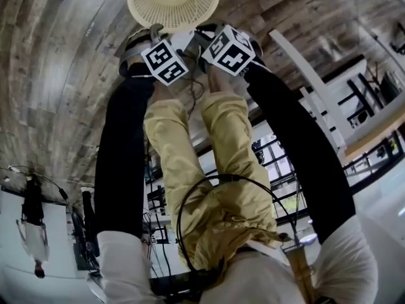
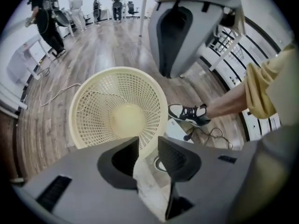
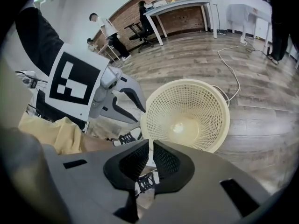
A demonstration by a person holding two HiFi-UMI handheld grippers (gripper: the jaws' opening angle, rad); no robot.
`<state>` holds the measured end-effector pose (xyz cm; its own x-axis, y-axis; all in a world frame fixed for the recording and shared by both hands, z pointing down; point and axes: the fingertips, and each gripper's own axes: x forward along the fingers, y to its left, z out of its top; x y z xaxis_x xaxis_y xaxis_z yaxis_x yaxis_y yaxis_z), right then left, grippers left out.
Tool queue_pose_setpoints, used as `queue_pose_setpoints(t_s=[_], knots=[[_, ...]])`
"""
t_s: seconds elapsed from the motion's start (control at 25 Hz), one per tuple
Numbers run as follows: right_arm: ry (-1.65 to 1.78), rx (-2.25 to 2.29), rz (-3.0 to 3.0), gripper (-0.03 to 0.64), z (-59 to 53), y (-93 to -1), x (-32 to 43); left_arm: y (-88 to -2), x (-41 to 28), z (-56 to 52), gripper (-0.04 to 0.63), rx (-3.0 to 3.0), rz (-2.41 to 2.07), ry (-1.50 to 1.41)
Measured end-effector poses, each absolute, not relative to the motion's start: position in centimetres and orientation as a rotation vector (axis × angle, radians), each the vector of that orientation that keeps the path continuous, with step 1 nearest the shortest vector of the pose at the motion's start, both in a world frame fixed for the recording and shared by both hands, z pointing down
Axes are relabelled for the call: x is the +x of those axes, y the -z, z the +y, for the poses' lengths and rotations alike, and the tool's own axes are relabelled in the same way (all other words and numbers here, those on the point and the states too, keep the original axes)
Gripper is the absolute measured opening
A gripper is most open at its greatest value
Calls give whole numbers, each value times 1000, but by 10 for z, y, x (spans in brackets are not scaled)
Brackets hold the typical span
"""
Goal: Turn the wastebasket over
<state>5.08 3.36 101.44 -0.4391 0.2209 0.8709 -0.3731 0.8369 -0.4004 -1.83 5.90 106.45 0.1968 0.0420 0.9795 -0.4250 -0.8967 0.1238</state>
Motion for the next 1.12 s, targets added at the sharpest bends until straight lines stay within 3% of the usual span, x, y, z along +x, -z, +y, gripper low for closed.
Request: queue_pose_setpoints(t_s=[0.12, 0.2, 0.32, 0.36, 0.4, 0.6, 0.76, 1.0, 1.12], knots=[[-692, 135, -1909, 26, 24, -1024, 63, -1085, -7, 68, 200, 2165, -193, -1854], [-700, 142, -1914, 26, 20, -1028, 70, -1100, -1, 74, 235, 2187, -88, -1928], [-716, 150, -1917, 26, 20, -1030, 79, -1127, -7, 84, 232, 2119, 10, -2073], [-724, 153, -1917, 26, 20, -1031, 81, -1135, -12, 84, 211, 2083, 10, -2112], [-732, 156, -1916, 26, 20, -1031, 83, -1139, -16, 82, 142, 2057, 1, -2134], [-746, 175, -1912, 26, 21, -1027, 93, -1123, -15, 60, 104, 2149, -113, -2102], [-781, 210, -1899, 26, 19, -1021, 96, -1095, -8, 30, 69, 2152, -358, -1817], [-805, 245, -1914, 26, 5, -1021, 84, -1064, -20, -35, 55, 1804, -764, -962], [-824, 263, -1920, 26, 3, -1024, 80, -1061, -38, -45, 57, 1705, -848, -722]])
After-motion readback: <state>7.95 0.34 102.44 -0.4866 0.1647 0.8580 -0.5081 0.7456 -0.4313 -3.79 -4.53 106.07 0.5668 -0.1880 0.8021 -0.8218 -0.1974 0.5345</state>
